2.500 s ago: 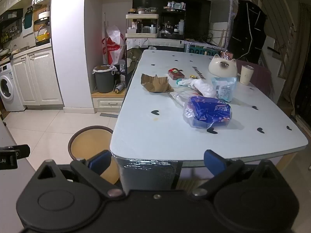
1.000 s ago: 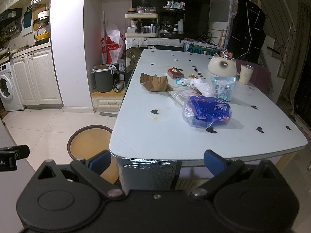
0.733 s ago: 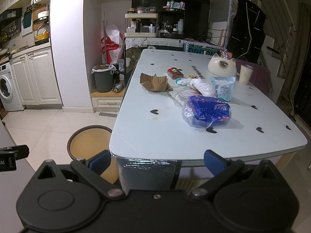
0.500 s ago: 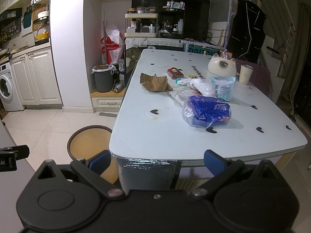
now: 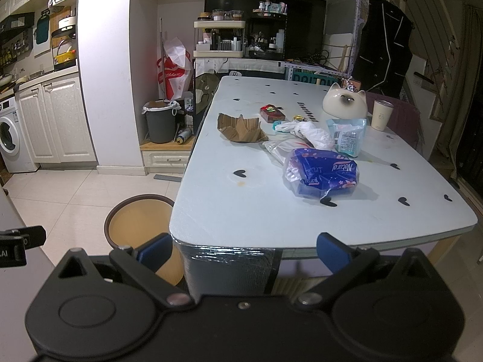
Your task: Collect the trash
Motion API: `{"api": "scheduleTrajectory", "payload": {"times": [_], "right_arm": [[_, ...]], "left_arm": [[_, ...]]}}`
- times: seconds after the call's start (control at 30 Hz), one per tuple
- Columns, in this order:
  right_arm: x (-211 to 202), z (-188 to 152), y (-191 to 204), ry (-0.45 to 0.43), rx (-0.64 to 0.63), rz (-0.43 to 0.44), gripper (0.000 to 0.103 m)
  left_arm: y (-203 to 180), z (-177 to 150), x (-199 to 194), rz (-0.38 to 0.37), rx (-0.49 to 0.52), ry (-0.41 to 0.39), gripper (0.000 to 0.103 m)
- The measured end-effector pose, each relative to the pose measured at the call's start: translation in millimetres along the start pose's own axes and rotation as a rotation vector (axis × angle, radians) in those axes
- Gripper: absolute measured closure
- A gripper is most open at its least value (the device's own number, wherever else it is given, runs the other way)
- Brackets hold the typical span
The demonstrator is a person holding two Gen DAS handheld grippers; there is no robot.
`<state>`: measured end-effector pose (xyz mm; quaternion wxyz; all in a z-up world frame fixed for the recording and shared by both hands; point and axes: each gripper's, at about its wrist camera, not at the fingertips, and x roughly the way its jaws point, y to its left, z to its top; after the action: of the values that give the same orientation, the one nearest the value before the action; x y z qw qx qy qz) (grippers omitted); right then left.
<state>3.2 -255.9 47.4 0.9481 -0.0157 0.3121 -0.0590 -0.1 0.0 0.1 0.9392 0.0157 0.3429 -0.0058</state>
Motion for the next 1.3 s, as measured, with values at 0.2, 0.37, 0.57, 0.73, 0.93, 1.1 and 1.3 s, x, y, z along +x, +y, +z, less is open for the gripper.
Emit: {"api": "scheduleTrajectory", "payload": {"times": [0.2, 0.37, 0.57, 0.73, 0.93, 1.1, 1.3], "right_arm": [[-0.1, 0.1, -0.2, 0.000, 0.000, 0.000, 0.000], [-0.1, 0.4, -0.7, 0.001, 0.000, 0.001, 0.000], [-1.6, 0.7, -0.7, 0.000, 0.000, 0.001, 0.000], [-4.3, 0.9, -1.8, -0.012, 0.006, 0.006, 0.000], [-3.0, -1.1, -15.8, -0.043, 0.033, 0.019, 0.000], [1.9, -4.4, -35.0, -0.076, 0.060, 0.005, 0.000], [13.5, -14.7, -65.8, -0.115, 0.108, -0.032, 0.000]], "left_arm": [[0.0, 0.0, 0.0, 0.000, 0.000, 0.000, 0.000], [0.0, 0.0, 0.0, 0.001, 0.000, 0.000, 0.000], [0.0, 0.0, 0.0, 0.001, 0.000, -0.001, 0.000], [-1.5, 1.4, -1.5, 0.004, 0.008, -0.017, 0.000], [-11.7, 6.4, -2.7, 0.004, 0.032, -0.047, 0.000], [-30.8, 11.3, 12.5, -0.024, 0.051, -0.078, 0.000], [-64.3, 12.2, 40.4, -0.070, 0.105, -0.072, 0.000]]}}
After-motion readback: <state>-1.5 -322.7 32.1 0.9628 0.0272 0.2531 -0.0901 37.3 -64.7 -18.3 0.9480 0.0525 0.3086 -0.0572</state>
